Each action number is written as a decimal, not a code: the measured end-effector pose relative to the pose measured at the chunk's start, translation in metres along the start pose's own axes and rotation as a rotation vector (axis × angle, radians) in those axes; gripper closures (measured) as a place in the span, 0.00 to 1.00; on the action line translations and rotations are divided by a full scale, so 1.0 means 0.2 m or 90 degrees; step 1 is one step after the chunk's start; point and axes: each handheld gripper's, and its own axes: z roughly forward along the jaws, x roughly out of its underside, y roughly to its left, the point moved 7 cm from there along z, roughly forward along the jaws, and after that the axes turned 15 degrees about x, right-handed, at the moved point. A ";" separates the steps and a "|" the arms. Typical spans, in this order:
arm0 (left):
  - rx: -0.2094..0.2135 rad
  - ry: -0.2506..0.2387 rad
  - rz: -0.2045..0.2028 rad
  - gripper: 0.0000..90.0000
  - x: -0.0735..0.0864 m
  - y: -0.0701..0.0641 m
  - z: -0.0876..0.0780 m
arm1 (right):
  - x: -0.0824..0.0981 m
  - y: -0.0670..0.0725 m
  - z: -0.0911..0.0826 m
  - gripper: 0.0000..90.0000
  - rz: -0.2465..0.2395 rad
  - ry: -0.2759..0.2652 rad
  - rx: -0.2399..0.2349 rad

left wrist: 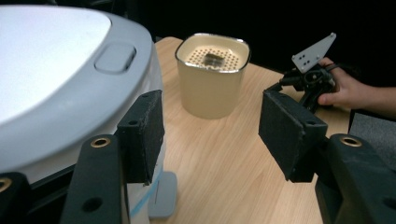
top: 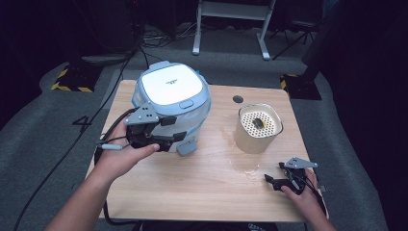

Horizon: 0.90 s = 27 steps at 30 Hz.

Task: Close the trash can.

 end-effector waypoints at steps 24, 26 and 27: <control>-0.020 0.020 -0.067 0.43 0.45 0.08 0.08 | -0.01 0.00 0.01 0.16 -0.003 -0.002 -0.001; -0.024 0.025 -0.080 0.42 0.51 0.11 0.09 | -0.01 0.00 0.01 0.16 -0.003 -0.002 -0.001; -0.029 0.032 -0.078 0.42 0.53 0.12 0.09 | -0.01 0.00 0.01 0.16 -0.003 -0.002 -0.001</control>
